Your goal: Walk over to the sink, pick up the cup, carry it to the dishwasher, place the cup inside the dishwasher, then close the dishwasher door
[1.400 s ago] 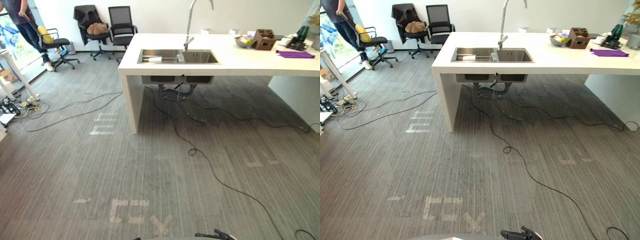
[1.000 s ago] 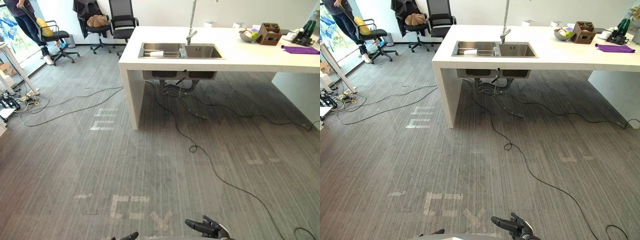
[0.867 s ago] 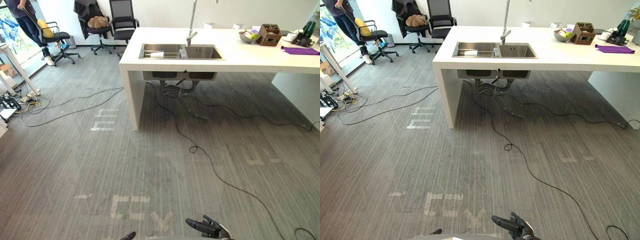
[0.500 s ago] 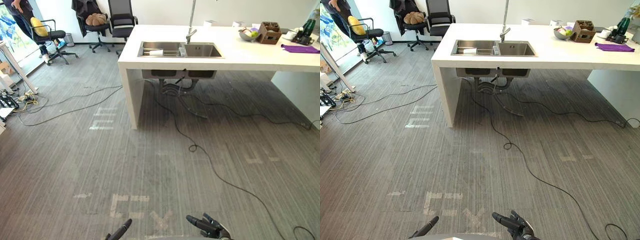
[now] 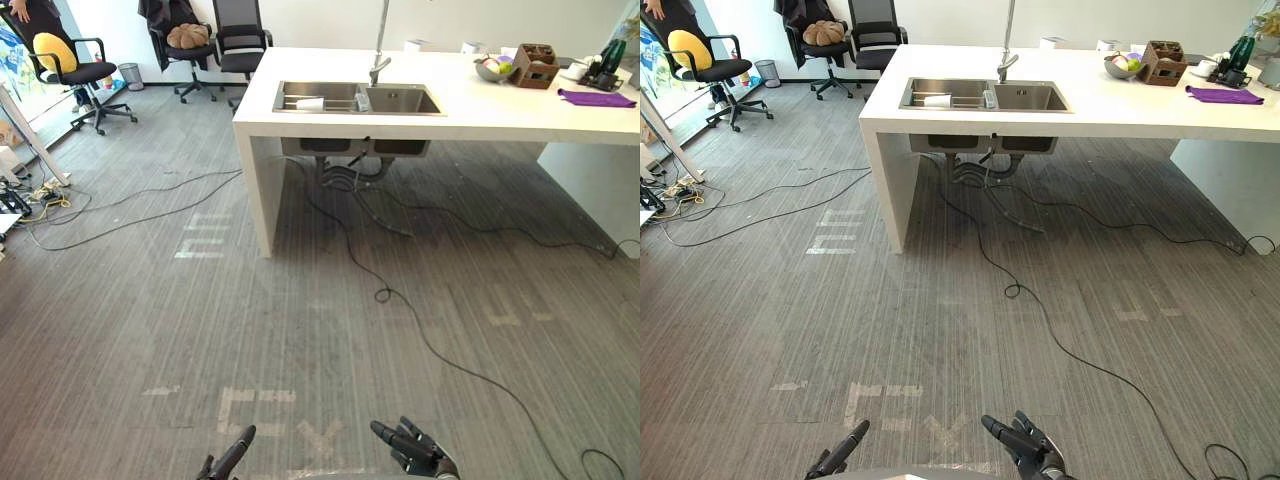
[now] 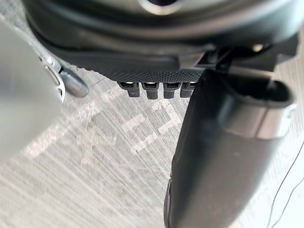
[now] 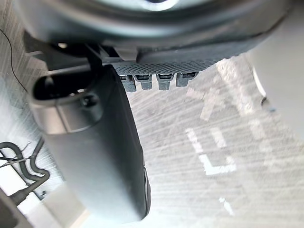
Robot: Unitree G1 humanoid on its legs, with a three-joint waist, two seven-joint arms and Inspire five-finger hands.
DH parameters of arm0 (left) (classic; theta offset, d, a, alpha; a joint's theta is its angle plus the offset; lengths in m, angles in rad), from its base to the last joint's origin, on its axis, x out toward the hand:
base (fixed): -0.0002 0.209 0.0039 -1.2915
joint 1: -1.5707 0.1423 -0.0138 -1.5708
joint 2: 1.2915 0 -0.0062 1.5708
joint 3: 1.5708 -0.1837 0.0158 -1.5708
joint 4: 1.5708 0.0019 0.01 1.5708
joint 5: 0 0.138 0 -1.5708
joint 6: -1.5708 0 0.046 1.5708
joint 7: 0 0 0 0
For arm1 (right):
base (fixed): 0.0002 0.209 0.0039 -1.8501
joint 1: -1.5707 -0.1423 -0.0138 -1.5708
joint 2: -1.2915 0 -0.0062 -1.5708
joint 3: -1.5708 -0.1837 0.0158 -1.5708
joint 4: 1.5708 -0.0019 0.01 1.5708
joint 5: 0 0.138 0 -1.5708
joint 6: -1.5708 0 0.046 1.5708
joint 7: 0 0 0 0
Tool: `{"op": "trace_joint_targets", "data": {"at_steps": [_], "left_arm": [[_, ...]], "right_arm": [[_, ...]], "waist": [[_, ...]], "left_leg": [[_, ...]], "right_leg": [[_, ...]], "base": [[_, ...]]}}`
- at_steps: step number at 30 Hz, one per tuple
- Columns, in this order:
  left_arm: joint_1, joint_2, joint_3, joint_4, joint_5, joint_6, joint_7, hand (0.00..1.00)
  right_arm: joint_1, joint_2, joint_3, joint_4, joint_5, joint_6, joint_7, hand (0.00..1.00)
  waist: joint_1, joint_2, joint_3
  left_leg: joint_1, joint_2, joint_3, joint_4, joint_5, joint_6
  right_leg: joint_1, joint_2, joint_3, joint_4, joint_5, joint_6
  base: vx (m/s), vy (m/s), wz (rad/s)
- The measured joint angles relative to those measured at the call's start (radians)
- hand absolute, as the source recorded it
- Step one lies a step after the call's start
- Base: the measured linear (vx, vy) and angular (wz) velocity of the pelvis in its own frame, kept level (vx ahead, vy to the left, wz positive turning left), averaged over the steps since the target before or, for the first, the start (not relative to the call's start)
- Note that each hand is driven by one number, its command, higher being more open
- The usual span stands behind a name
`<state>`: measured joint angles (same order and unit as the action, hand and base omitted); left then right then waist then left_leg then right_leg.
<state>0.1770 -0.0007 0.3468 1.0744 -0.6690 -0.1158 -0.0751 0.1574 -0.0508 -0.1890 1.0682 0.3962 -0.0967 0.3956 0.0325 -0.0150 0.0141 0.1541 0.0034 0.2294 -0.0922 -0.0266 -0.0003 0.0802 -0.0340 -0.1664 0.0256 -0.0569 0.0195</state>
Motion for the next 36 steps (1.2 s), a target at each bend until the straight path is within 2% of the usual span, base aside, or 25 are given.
{"op": "trace_joint_targets", "data": {"at_steps": [2,3,4,5,7,9,12,14,16,17,18,19,20,22,23,25,26,27,29,30,32,33,34,35,36], "left_arm": [[-0.001,0.002,-0.002,0.0,-0.015,0.004,-0.018,1.0],[-0.003,0.003,0.0,0.0,-0.038,0.011,-0.023,1.0],[-0.005,0.006,0.002,-0.001,-0.055,0.017,-0.027,1.0],[-0.006,0.018,0.008,-0.005,-0.089,0.029,-0.036,1.0],[-0.006,0.022,0.046,-0.009,-0.132,0.041,-0.033,1.0],[-0.006,0.023,0.049,-0.008,-0.137,0.046,-0.025,1.0],[-0.013,0.016,0.08,-0.001,-0.137,0.055,0.007,1.0],[-0.033,0.015,0.09,0.028,-0.128,0.052,0.012,1.0],[-0.039,0.016,0.106,0.035,-0.123,0.055,0.012,1.0],[-0.058,0.012,0.111,0.058,-0.109,0.055,0.012,1.0],[-0.068,0.001,0.11,0.069,-0.086,0.058,0.01,1.0],[-0.071,-0.002,0.11,0.067,-0.072,0.057,0.006,1.0],[-0.069,-0.013,0.132,0.062,-0.042,0.043,0.007,1.0],[-0.07,-0.02,0.159,0.061,0.002,0.039,0.011,1.0],[-0.073,-0.036,0.203,0.05,0.035,0.039,0.026,1.0],[-0.08,-0.074,0.286,0.015,0.067,0.039,0.046,1.0],[-0.084,-0.086,0.323,0.003,0.079,0.031,0.056,1.0],[-0.088,-0.083,0.33,-0.006,0.089,0.029,0.056,1.0],[-0.097,-0.082,0.331,-0.019,0.127,0.01,0.055,1.0],[-0.1,-0.082,0.329,-0.021,0.146,0.003,0.055,1.0],[-0.102,-0.07,0.283,-0.024,0.242,-0.051,0.065,1.0],[-0.099,-0.066,0.266,-0.025,0.268,-0.07,0.072,1.0],[-0.087,-0.062,0.234,-0.03,0.308,-0.108,0.086,1.0],[-0.071,-0.068,0.205,-0.049,0.34,-0.152,0.112,1.0],[-0.066,-0.072,0.188,-0.058,0.353,-0.179,0.13,1.0]], "right_arm": [[0.01,0.003,0.0,-0.021,0.019,-0.024,0.005,1.0],[0.011,0.002,-0.002,-0.038,0.035,-0.04,0.016,1.0],[0.01,0.003,-0.003,-0.048,0.045,-0.049,0.022,1.0],[0.013,0.013,-0.003,-0.073,0.059,-0.066,0.034,1.0],[0.016,0.02,-0.003,-0.085,0.088,-0.086,0.052,1.0],[0.021,0.031,-0.005,-0.077,0.116,-0.103,0.067,1.0],[0.013,0.038,-0.05,-0.056,0.135,-0.117,0.085,1.0],[0.008,0.033,-0.048,-0.056,0.135,-0.125,0.109,1.0],[0.007,0.036,-0.041,-0.055,0.134,-0.125,0.114,1.0],[0.005,0.031,-0.041,-0.053,0.145,-0.124,0.114,1.0],[0.003,0.014,-0.041,-0.054,0.158,-0.121,0.117,1.0],[-0.002,0.012,-0.042,-0.046,0.17,-0.115,0.117,1.0],[-0.004,0.01,-0.042,-0.037,0.192,-0.109,0.116,1.0],[-0.005,0.008,-0.05,-0.035,0.191,-0.092,0.112,1.0],[-0.008,0.003,-0.066,-0.032,0.188,-0.072,0.113,1.0],[-0.001,0.002,-0.109,-0.022,0.186,-0.049,0.115,1.0],[0.013,0.002,-0.129,-0.021,0.186,-0.045,0.12,1.0],[0.015,0.001,-0.135,-0.016,0.186,-0.045,0.121,1.0],[0.023,0.007,-0.136,-0.011,0.185,-0.043,0.123,1.0],[0.026,0.01,-0.136,-0.009,0.184,-0.042,0.125,1.0],[0.021,0.025,-0.134,-0.007,0.19,-0.042,0.142,1.0],[0.015,0.029,-0.134,-0.007,0.19,-0.042,0.147,1.0],[0.001,0.036,-0.121,-0.012,0.191,-0.043,0.156,1.0],[-0.008,0.036,-0.101,-0.022,0.191,-0.047,0.171,1.0],[-0.01,0.037,-0.09,-0.027,0.191,-0.048,0.176,1.0]], "waist": [[-0.002,-0.002,0.004],[-0.001,-0.002,0.008],[-0.001,-0.005,0.014],[-0.003,-0.015,0.029],[-0.006,-0.039,0.038],[-0.015,-0.037,0.038],[-0.023,-0.031,0.046],[-0.024,-0.019,0.062],[-0.024,-0.021,0.072],[-0.025,-0.011,0.087],[-0.025,0.009,0.089],[-0.022,0.017,0.085],[-0.024,0.02,0.082],[-0.026,0.026,0.07],[-0.03,0.037,0.057],[-0.03,0.059,0.044],[-0.026,0.066,0.04],[-0.026,0.071,0.043],[-0.023,0.059,0.053],[-0.02,0.054,0.057],[0.001,0.031,0.076],[0.01,0.021,0.082],[0.023,0.006,0.091],[0.031,0.005,0.095],[0.036,0.006,0.095]], "left_leg": [[0.002,-0.008,-0.002,0.001,-0.012,0.012],[0.003,-0.012,-0.001,0.009,-0.022,0.027],[0.003,-0.015,0.001,0.022,-0.028,0.031],[0.005,-0.024,-0.001,0.053,-0.047,0.037],[0.023,-0.026,-0.013,0.093,-0.078,0.039],[0.04,-0.014,-0.038,0.103,-0.087,0.043],[0.051,0.024,-0.071,0.11,-0.114,0.015],[0.07,0.08,-0.084,0.145,-0.168,-0.028],[0.098,0.107,-0.091,0.175,-0.218,-0.066],[0.147,0.14,-0.101,0.204,-0.269,-0.076],[0.16,0.166,-0.107,0.225,-0.267,-0.068],[0.161,0.172,-0.107,0.248,-0.256,-0.065],[0.159,0.186,-0.107,0.305,-0.231,-0.057],[0.14,0.204,-0.11,0.385,-0.21,-0.046],[0.094,0.229,-0.123,0.505,-0.196,-0.049],[-0.016,0.273,-0.163,0.754,-0.109,-0.076],[-0.099,0.313,-0.163,0.925,0.018,-0.109],[-0.182,0.346,-0.15,1.099,0.042,-0.104],[-0.295,0.339,-0.128,1.265,-0.017,-0.076],[-0.328,0.331,-0.117,1.284,-0.043,-0.074],[-0.436,0.291,-0.012,1.193,-0.15,-0.051],[-0.45,0.278,0.03,1.13,-0.168,-0.04],[-0.481,0.251,0.117,0.962,-0.183,-0.028],[-0.505,0.231,0.172,0.755,-0.163,-0.03],[-0.508,0.221,0.179,0.636,-0.131,-0.032]], "right_leg": [[-0.065,-0.023,0.004,0.148,-0.066,0.017],[-0.151,-0.044,0.014,0.335,-0.104,0.034],[-0.201,-0.056,0.02,0.445,-0.11,0.033],[-0.291,-0.087,0.031,0.647,-0.096,0.012],[-0.371,-0.107,0.043,0.823,-0.083,-0.002],[-0.377,-0.124,0.012,0.8,-0.114,-0.001],[-0.359,-0.131,-0.056,0.521,-0.11,0.0],[-0.357,-0.107,-0.05,0.325,-0.044,0.013],[-0.329,-0.097,-0.005,0.207,0.022,0.029],[-0.289,-0.085,-0.026,0.235,0.133,0.037],[-0.291,-0.072,-0.044,0.297,0.06,0.019],[-0.296,-0.072,-0.049,0.34,0.022,0.011],[-0.289,-0.068,-0.055,0.398,-0.049,0.0],[-0.279,-0.056,-0.056,0.427,-0.096,-0.01],[-0.261,-0.038,-0.061,0.429,-0.122,-0.011],[-0.21,-0.003,-0.071,0.404,-0.151,-0.024],[-0.162,0.021,-0.07,0.365,-0.162,-0.034],[-0.103,0.037,-0.064,0.319,-0.175,-0.049],[0.006,0.038,-0.056,0.231,-0.178,-0.051],[0.041,0.034,-0.054,0.201,-0.177,-0.049],[0.159,-0.004,-0.031,0.111,-0.169,-0.019],[0.18,-0.024,-0.019,0.098,-0.172,-0.011],[0.207,-0.067,0.002,0.086,-0.185,0.01],[0.228,-0.099,0.018,0.079,-0.204,0.036],[0.24,-0.112,0.031,0.075,-0.223,0.051]], "base": [[0.0,0.0,0.0],[-0.05,0.039,-0.03],[-0.05,0.042,-0.02],[-0.03,0.038,0.02],[0.05,0.016,0.16],[0.13,-0.014,0.36],[0.24,-0.12,0.28],[0.35,-0.245,0.16],[0.45,-0.332,0.23],[0.59,-0.415,0.43],[0.49,-0.329,0.38],[0.45,-0.299,0.21],[0.44,-0.295,0.02],[0.43,-0.278,-0.05],[0.42,-0.228,-0.05],[0.43,-0.192,-0.05],[0.56,-0.13,-0.11],[0.47,-0.093,-0.11],[0.45,-0.04,-0.05],[0.52,0.001,-0.09],[0.45,0.088,-0.33],[0.49,0.164,-0.6],[0.51,0.218,-0.68],[0.51,0.248,-0.67],[0.65,0.378,-0.76]]}}
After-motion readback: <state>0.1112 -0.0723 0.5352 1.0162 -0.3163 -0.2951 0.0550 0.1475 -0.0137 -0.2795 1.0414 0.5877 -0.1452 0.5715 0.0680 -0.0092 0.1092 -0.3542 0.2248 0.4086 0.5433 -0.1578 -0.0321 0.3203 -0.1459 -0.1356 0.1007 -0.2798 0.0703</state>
